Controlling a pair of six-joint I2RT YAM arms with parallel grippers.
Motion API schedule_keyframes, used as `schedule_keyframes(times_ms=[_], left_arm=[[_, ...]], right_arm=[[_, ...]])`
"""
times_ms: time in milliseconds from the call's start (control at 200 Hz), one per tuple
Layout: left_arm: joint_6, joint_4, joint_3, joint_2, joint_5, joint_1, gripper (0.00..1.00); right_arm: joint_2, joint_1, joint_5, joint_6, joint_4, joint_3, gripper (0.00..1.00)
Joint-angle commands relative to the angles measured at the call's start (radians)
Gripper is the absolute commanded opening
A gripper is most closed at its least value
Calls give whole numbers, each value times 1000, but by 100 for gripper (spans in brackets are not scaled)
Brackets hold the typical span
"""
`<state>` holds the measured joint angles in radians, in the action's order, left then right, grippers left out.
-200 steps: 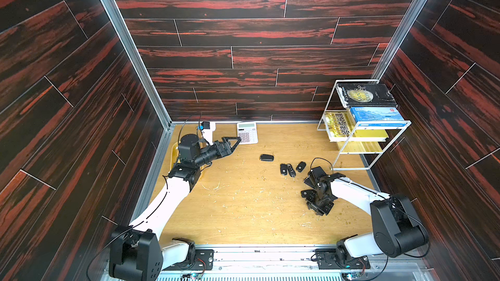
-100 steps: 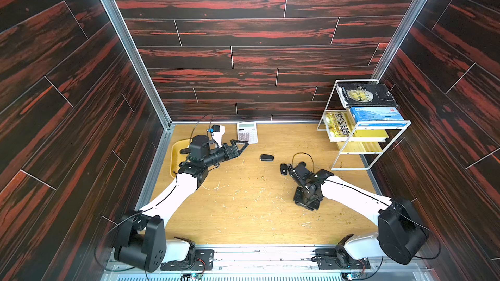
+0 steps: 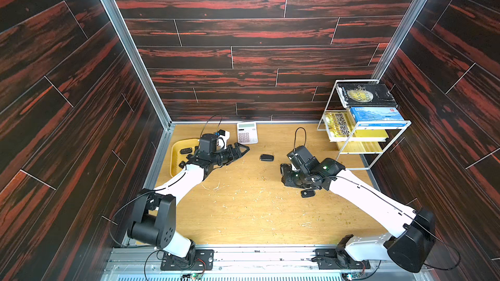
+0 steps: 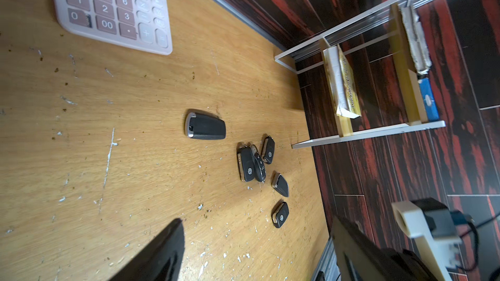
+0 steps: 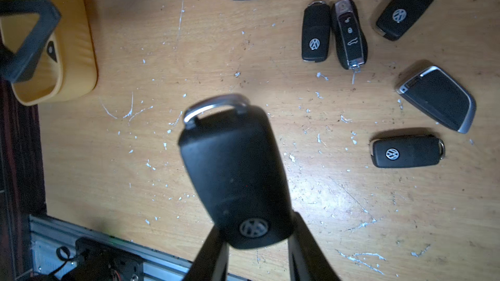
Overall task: Place the car key into the storage box
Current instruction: Pick up the car key from the center of the board.
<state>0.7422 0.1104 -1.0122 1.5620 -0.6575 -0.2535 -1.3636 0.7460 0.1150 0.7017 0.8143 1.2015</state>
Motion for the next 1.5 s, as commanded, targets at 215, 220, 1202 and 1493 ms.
schedule_keyframes(times_ms=[215,220,1202,1493], left_arm=[[-25,-186,-197,124,-35,-53,78],[-29,-187,-199,125,-36,-54,77],[-230,107,2,-2,104,-262,71],[-164,169,3,-36,92,-278,70]], right_arm=[[-38,2,-134,-194,-109,-67,0],[-38,2,-135,-197,-110,-67,0],[-42,2,-190,-302,-64,-23,0],[-41,2,-169,-283,-89,-20,0]])
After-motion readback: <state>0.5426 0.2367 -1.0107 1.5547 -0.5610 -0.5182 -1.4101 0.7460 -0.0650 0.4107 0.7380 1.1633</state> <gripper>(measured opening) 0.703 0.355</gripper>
